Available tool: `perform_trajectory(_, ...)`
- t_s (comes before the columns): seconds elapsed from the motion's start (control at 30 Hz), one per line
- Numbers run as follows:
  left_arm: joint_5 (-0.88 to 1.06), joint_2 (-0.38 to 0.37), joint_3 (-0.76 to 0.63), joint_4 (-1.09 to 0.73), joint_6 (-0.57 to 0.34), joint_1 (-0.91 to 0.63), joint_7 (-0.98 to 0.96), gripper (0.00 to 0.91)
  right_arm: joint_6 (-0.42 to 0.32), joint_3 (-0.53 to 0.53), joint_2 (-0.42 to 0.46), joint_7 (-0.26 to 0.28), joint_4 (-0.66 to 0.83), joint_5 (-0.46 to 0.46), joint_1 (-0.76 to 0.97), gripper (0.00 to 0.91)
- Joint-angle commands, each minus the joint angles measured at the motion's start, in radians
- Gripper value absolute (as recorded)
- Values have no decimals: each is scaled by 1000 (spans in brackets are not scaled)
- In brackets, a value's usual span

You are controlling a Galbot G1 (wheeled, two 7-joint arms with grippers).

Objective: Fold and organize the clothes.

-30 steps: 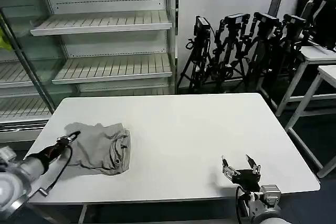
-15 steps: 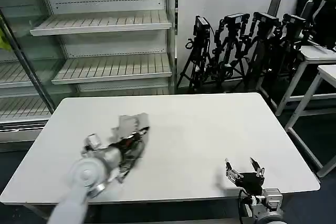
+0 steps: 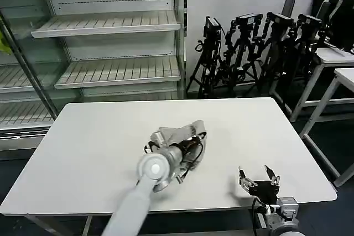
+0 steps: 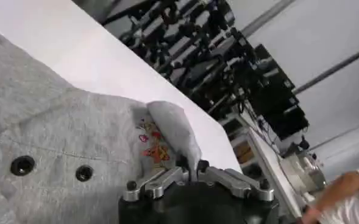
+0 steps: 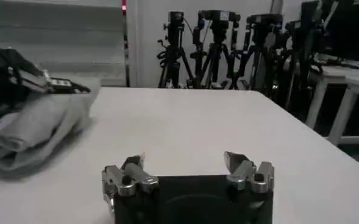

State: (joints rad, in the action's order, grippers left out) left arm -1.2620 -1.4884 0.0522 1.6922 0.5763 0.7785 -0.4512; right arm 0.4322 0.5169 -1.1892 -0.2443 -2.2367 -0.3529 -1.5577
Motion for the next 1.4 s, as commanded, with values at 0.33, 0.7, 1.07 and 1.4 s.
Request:
perform_trajectory(0.33,823,126,18,186,-198,75,306,907,-25,4,8,1,-42,4,-6,907)
perform_trajectory(0.7,1234,184,407,529,-401,646,395,907,-237,-17,-20,9,-47,136,-45,907)
perform_trajectory(1.07,1275,106,468,625,-412,849,429,907,-258,-35,-47,4,-63,174,-54,907)
perform_trajectory(1.4,1276,108,501,613,-403,863,479,907,-270,-53,-64,4,-42,179,-39,907)
